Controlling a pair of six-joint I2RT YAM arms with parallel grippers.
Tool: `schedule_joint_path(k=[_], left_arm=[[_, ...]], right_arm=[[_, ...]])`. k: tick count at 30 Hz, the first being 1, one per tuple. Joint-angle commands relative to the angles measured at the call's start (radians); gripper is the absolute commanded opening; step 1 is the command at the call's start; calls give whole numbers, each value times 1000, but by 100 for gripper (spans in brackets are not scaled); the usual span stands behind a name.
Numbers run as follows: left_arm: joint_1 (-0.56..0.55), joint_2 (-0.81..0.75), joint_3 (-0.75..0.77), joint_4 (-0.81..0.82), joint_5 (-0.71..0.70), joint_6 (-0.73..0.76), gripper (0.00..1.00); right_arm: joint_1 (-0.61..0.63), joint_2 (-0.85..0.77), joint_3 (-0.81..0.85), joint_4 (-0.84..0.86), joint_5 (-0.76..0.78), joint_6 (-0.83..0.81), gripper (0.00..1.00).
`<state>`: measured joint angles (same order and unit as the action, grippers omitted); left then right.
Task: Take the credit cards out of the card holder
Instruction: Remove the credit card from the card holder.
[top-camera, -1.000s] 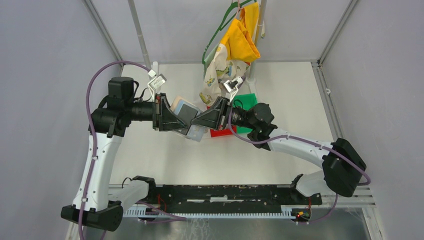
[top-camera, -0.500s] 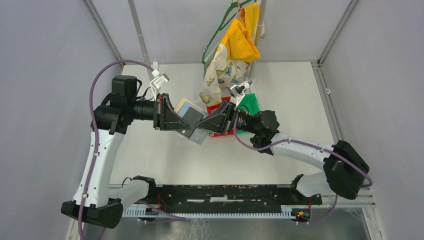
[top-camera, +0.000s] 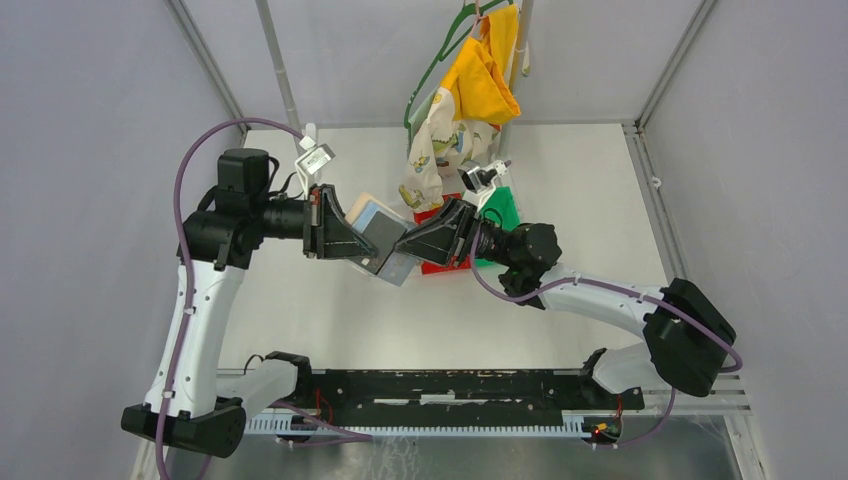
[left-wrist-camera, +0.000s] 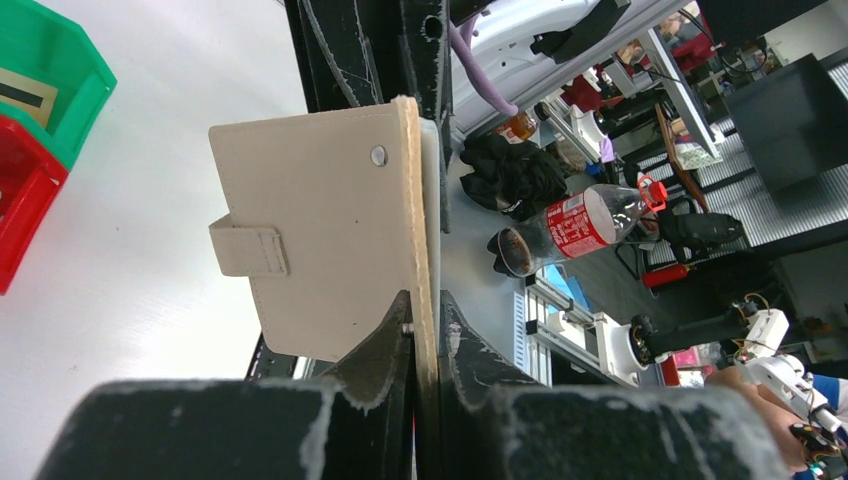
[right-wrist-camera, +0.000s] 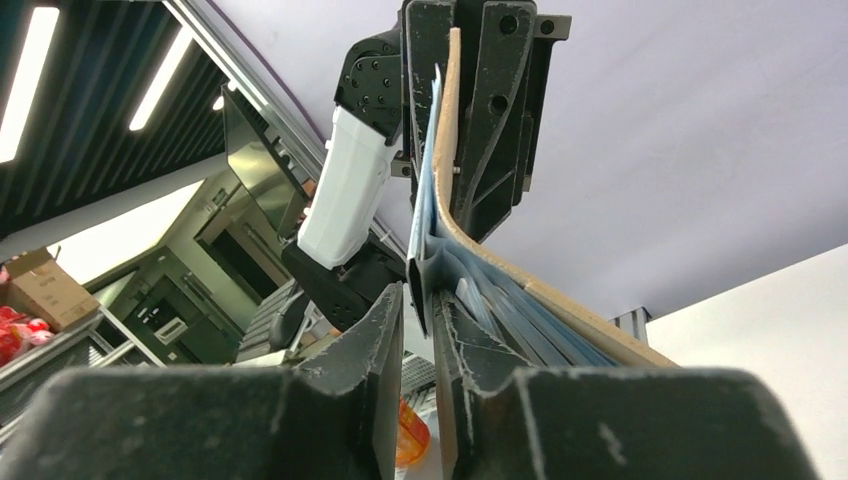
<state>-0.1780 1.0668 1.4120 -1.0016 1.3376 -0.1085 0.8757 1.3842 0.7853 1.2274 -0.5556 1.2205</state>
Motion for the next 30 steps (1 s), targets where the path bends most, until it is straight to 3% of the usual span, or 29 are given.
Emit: schedule_joint_path(k=[1, 6, 14, 30], left_arm=[[-3, -27, 44, 38, 72, -47, 7], [-2, -31, 51, 68, 63, -75, 6], [-3, -38, 62, 96, 65, -109, 18], [-4, -53, 47, 113, 67, -120, 19]], right_arm=[[1, 12, 44, 93, 23, 25, 16], [1, -12, 6, 103, 34, 10, 0], [2, -45, -40, 102, 42, -5, 0], [2, -63, -79, 100, 67, -19, 0]])
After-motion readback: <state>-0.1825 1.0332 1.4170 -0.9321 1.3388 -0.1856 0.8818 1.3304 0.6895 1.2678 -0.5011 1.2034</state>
